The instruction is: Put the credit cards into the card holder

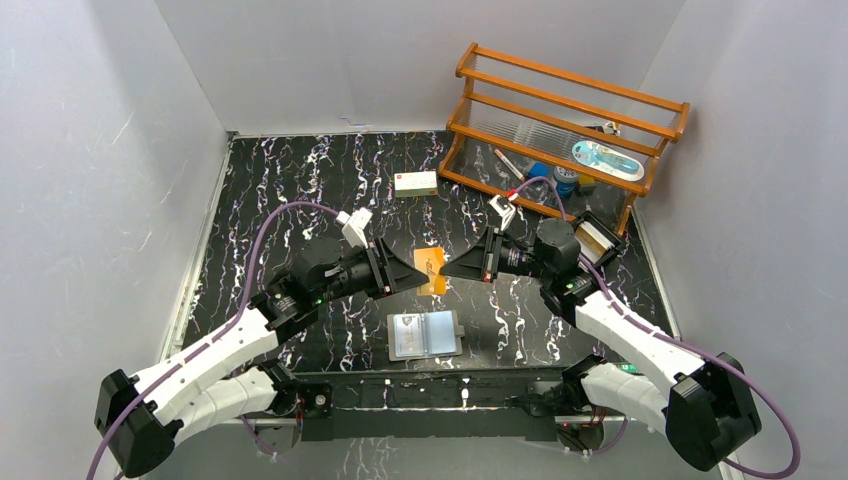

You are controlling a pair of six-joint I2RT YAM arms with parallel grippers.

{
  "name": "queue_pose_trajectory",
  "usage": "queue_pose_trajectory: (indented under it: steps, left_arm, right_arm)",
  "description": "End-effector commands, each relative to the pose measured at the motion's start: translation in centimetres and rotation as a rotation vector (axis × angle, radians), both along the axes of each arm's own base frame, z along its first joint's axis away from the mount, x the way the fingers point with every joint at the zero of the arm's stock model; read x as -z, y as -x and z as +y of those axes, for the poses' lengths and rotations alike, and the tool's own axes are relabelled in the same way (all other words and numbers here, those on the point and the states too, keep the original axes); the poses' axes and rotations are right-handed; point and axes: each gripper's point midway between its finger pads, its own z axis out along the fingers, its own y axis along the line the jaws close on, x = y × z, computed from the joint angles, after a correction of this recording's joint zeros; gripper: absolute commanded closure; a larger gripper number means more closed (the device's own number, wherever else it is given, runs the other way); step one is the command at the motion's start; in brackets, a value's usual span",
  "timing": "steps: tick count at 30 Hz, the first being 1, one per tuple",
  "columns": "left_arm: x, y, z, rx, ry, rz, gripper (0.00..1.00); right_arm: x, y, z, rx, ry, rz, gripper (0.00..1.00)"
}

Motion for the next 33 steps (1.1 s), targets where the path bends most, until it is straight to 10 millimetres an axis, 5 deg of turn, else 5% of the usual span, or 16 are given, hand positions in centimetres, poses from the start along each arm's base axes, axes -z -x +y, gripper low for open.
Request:
queue_pose_trajectory:
  steps: [1, 7, 29, 31, 33]
  left_arm:
    - [-0.8, 0.3, -0.4, 0.025, 0.044, -0.023, 0.63]
    - [-0.5, 0.2, -0.5, 0.027, 0.056, -0.022, 1.0]
    - [1.4, 0.9, 0.1, 0.032, 0.028, -0.002, 1.0]
    - [1.8, 0.9, 0.2, 0.027, 0.021, 0.004, 1.0]
    - [2.7, 0.8, 0.6, 0.004, -0.007, 0.031, 1.0]
  right_arm:
    - [-2.5, 0.9, 0.2, -0.039, -0.091, -0.063, 1.0]
    - [-1.8, 1.4, 0.4, -0.048, -0.088, -0.044, 1.0]
    - [1.3, 1.1, 0.0, 0.008, -0.008, 0.029, 0.96]
    - [1.7, 1.0, 0.0, 0.01, 0.005, 0.029, 0.91]
    - [2.8, 0.7, -0.3, 0.034, 0.062, 0.048, 0.74]
